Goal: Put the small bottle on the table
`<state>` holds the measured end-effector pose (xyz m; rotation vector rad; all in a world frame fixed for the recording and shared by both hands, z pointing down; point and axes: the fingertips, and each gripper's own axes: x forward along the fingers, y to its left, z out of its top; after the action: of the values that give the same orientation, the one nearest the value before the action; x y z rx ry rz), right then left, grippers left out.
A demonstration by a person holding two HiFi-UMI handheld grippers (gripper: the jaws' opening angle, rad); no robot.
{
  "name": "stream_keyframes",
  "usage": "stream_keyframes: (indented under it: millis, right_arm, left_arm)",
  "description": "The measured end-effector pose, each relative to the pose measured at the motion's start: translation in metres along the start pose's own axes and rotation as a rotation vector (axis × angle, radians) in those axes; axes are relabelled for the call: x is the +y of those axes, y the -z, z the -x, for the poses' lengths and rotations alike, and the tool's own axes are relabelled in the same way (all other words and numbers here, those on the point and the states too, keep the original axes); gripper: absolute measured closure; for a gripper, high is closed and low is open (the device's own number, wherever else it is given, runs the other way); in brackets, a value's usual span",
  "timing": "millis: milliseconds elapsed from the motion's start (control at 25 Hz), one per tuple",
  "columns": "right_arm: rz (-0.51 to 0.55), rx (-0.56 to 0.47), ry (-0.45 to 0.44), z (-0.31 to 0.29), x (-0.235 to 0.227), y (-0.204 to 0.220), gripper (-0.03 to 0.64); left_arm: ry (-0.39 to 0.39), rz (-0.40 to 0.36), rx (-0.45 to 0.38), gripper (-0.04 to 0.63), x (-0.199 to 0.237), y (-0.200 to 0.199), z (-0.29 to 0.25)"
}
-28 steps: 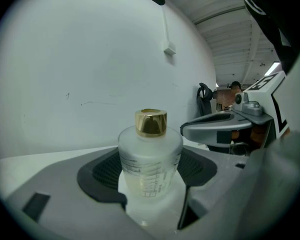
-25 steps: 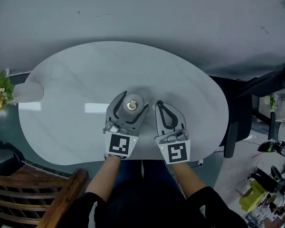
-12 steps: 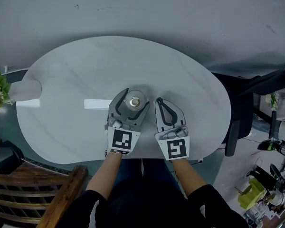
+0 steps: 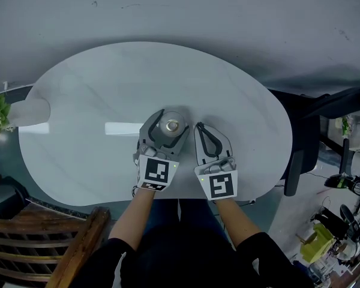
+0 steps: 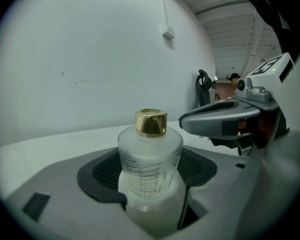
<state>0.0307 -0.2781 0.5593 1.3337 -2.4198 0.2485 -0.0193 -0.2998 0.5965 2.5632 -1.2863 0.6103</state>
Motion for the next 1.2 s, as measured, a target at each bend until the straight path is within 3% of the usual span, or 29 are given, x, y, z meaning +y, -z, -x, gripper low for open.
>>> stream_keyframes:
  millis: [560,1200]
  right_arm:
    - [-0.006,0.005,0.000,0.004,-0.002,0.004,0.594]
    - [-0.006,-0.012,-0.009,0.009,0.002,-0.001,0.594]
  left_arm:
    - [0.010,-0.009,0.068,0.263,-0.006,0.012,-0.011]
    - [0.037,-0.037,0.089,0.250,-0.012,0.009,-0.012]
